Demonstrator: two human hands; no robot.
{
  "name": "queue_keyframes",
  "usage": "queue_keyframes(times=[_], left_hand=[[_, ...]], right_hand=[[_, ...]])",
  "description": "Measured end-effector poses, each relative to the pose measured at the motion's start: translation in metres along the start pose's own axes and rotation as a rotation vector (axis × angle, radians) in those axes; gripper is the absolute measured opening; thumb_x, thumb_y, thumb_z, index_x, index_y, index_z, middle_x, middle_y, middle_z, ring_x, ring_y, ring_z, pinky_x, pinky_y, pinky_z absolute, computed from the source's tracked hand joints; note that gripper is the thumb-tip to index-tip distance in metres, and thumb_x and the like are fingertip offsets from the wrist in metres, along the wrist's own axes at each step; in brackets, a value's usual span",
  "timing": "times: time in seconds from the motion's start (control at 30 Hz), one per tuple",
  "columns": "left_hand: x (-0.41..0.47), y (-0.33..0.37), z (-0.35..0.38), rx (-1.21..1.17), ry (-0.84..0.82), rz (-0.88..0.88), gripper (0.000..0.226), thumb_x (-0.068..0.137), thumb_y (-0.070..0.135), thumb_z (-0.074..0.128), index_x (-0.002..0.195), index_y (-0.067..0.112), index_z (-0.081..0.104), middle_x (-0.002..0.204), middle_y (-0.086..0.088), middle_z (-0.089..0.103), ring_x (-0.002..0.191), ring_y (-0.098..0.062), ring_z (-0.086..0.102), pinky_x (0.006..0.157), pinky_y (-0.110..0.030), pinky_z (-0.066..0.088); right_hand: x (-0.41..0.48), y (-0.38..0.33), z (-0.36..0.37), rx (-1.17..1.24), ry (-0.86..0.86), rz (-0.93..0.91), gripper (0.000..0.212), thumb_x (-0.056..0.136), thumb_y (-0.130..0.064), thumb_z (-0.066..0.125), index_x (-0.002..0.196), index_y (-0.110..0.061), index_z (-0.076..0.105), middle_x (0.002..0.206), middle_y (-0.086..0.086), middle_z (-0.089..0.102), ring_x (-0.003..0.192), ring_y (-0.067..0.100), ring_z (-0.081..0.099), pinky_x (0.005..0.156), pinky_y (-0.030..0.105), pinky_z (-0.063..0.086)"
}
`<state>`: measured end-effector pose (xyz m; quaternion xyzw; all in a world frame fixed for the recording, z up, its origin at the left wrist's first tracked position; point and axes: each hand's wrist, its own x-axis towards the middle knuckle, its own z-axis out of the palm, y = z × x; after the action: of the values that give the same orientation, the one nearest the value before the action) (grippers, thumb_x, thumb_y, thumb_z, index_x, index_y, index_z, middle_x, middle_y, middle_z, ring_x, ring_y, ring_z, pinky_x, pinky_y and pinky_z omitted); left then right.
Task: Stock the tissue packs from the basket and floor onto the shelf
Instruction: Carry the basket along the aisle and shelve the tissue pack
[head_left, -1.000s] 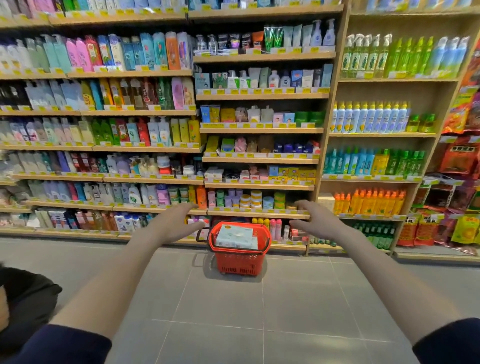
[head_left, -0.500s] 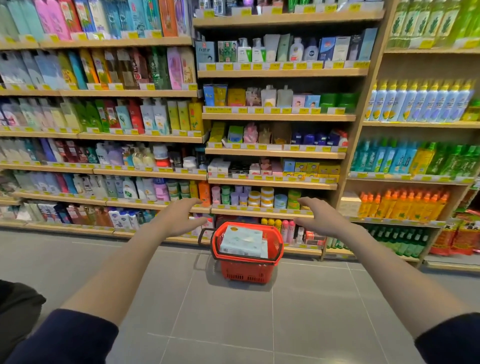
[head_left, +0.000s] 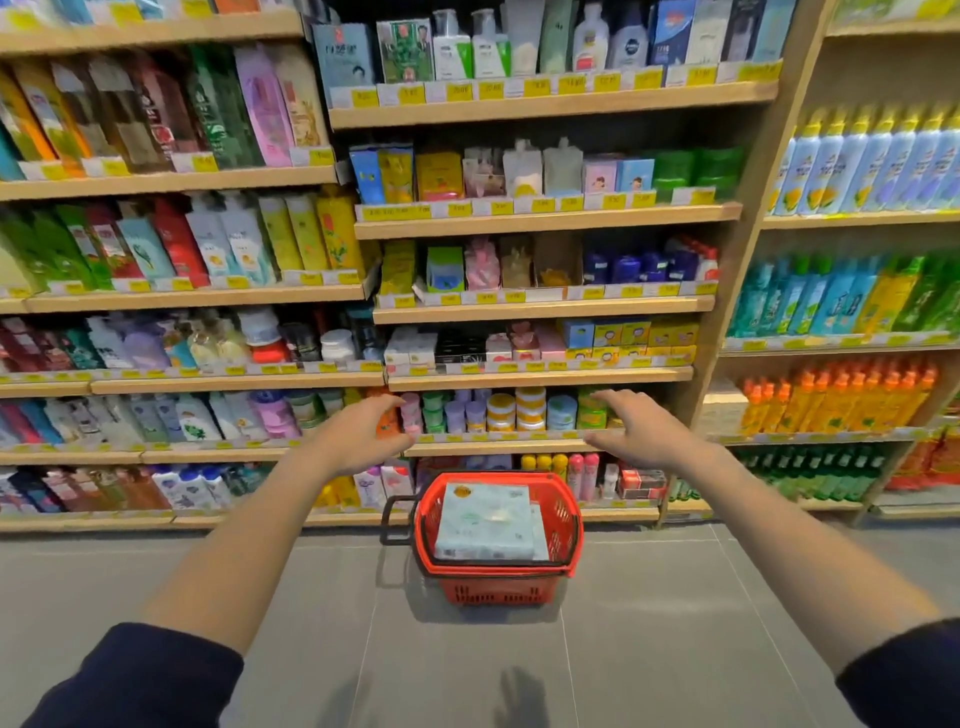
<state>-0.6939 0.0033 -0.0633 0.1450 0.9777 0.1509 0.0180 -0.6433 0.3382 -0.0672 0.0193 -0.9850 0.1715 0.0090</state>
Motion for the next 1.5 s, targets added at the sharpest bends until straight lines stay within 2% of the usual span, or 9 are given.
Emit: queue_keyframes(times=[0.27,0.5,0.57,0.73,0.83,0.93,1.2,1.37,1.5], left_hand=[[0.147,-0.019,0.046,-0.011,-0.057,-0.002,0.068,0.082,0.050,0.057,0.139,0.017,0.038,0.143,-0.006,0.045,0.128,-0.024,0.043,0.101,-0.036,0.038],[0.243,-0.028,0.119,-0.112,-0.206,-0.063,0.077,0.076,0.056,0.055,0.140,0.015,0.038,0.144,-0.007,0.044,0.129,-0.024,0.043,0.103,-0.036,0.037],[0.260,-0.036,0.138,-0.140,-0.230,-0.092,0.075,0.077,0.055,0.057,0.138,0.015,0.040,0.142,-0.008,0.046,0.128,-0.024,0.044,0.102,-0.035,0.037],[0.293,-0.064,0.190,-0.199,-0.326,-0.170,0.069,0.079,0.048,0.063,0.136,0.015,0.041,0.138,-0.009,0.049,0.124,-0.027,0.048,0.100,-0.037,0.040],[0.311,-0.084,0.225,-0.228,-0.400,-0.238,0.067,0.077,0.048,0.063,0.133,0.015,0.045,0.135,-0.008,0.052,0.122,-0.028,0.050,0.100,-0.040,0.041],[0.323,-0.108,0.260,-0.306,-0.451,-0.261,0.076,0.066,0.065,0.054,0.129,0.023,0.049,0.129,-0.002,0.057,0.117,-0.023,0.054,0.099,-0.042,0.043],[0.337,-0.167,0.343,-0.333,-0.571,-0.397,0.058,0.085,0.032,0.063,0.136,0.018,0.041,0.132,-0.001,0.051,0.112,-0.018,0.052,0.090,-0.024,0.038],[0.339,-0.216,0.415,-0.371,-0.571,-0.530,0.056,0.086,0.030,0.062,0.136,0.019,0.041,0.114,0.004,0.048,0.100,-0.018,0.051,0.085,-0.027,0.043],[0.338,-0.255,0.473,-0.382,-0.548,-0.590,0.061,0.083,0.029,0.065,0.138,0.022,0.039,0.132,-0.008,0.049,0.103,-0.019,0.052,0.090,-0.036,0.050]], right_hand=[[0.138,0.065,0.033,0.087,-0.030,-0.004,0.066,0.083,-0.040,0.059,0.139,-0.015,0.034,0.140,0.010,0.044,0.129,0.026,0.039,0.103,0.040,0.037],[0.241,0.117,0.086,0.136,-0.205,0.037,0.074,0.078,-0.049,0.055,0.138,-0.009,0.035,0.139,0.016,0.046,0.128,0.030,0.041,0.103,0.039,0.036],[0.261,0.127,0.104,0.171,-0.225,0.051,0.067,0.081,-0.038,0.060,0.136,-0.007,0.038,0.136,0.017,0.048,0.125,0.032,0.044,0.100,0.038,0.037],[0.295,0.149,0.161,0.244,-0.347,0.094,0.068,0.073,-0.051,0.055,0.127,-0.011,0.047,0.119,0.017,0.060,0.111,0.034,0.053,0.089,0.039,0.043],[0.310,0.159,0.198,0.256,-0.379,0.110,0.061,0.082,-0.028,0.064,0.134,-0.005,0.041,0.135,0.018,0.050,0.124,0.032,0.046,0.100,0.037,0.034],[0.323,0.167,0.235,0.292,-0.423,0.124,0.062,0.082,-0.022,0.065,0.135,-0.003,0.039,0.133,0.020,0.051,0.122,0.033,0.048,0.098,0.034,0.036],[0.350,0.206,0.332,0.301,-0.538,0.251,0.053,0.082,-0.026,0.063,0.130,-0.010,0.045,0.126,0.016,0.056,0.115,0.031,0.051,0.095,0.035,0.040],[0.363,0.252,0.402,0.243,-0.566,0.305,0.062,0.082,-0.032,0.064,0.135,-0.012,0.039,0.129,0.016,0.053,0.120,0.031,0.047,0.099,0.037,0.037],[0.363,0.288,0.464,0.198,-0.576,0.328,0.065,0.082,-0.032,0.064,0.138,-0.015,0.036,0.137,0.014,0.045,0.126,0.030,0.041,0.102,0.039,0.036]])
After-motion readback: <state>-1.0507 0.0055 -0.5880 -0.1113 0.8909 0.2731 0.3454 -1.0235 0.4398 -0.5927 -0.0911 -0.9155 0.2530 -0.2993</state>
